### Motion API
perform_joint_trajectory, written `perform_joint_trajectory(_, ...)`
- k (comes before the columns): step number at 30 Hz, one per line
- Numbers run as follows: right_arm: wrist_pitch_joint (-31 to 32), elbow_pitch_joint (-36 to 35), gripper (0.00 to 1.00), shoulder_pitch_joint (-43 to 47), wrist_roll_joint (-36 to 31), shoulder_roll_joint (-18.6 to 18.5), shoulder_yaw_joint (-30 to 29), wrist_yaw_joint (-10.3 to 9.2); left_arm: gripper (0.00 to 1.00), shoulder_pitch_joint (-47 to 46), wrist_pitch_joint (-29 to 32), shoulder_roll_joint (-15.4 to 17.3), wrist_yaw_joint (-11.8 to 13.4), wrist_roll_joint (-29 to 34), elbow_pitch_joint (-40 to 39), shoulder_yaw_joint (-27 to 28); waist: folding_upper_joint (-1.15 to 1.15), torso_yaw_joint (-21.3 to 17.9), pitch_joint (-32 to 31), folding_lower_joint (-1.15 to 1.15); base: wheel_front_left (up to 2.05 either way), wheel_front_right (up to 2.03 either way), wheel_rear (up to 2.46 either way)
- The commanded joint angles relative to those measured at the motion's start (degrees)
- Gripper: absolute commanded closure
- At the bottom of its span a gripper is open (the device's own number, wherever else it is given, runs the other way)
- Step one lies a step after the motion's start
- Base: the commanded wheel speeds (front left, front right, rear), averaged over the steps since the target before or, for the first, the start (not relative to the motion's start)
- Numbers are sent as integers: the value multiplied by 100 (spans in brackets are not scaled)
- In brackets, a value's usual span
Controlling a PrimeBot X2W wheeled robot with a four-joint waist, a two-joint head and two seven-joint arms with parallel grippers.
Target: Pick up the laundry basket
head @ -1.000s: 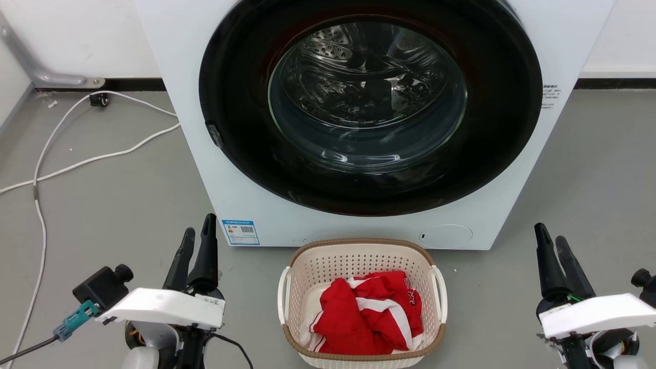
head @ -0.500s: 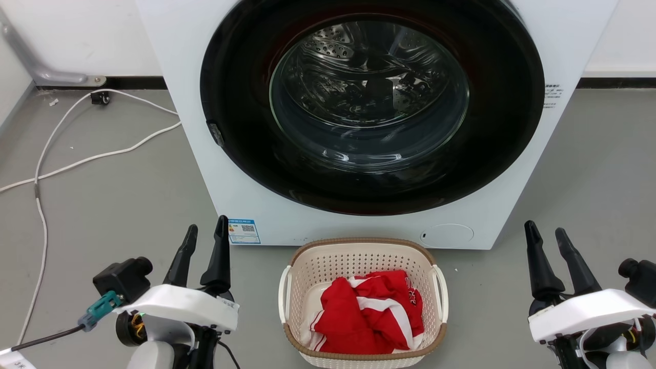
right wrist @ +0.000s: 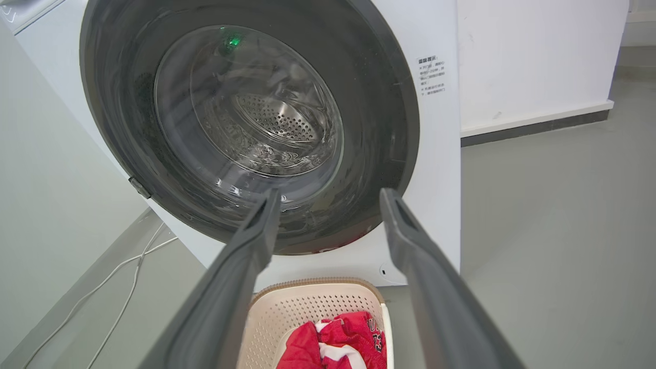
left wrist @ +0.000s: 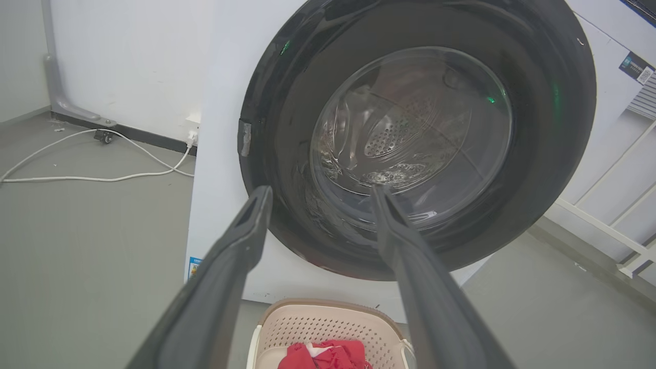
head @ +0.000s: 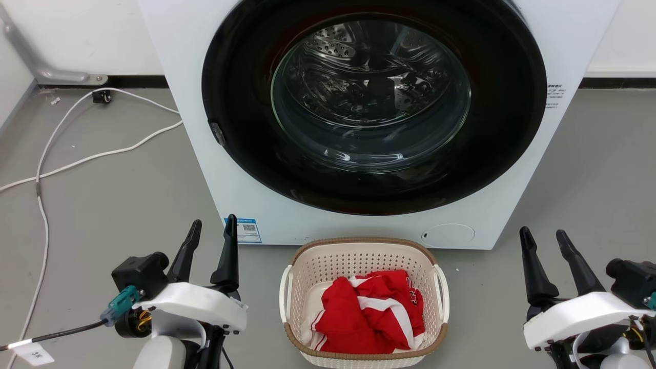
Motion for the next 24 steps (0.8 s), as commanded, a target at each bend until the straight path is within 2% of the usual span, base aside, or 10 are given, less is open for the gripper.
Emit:
perform_joint_trajectory(1,-4,-96,0,-1,-246,11,-8,0,0,-156,-63,51,37,213,-18,-36,0,5,0,-1,0,0,0)
perform_joint_trajectory(24,39,-135,0,110,-1363,35,-115,0,0,-216,-328,85,214,1296,216,-200,0,52,-4,-1,0,0,0)
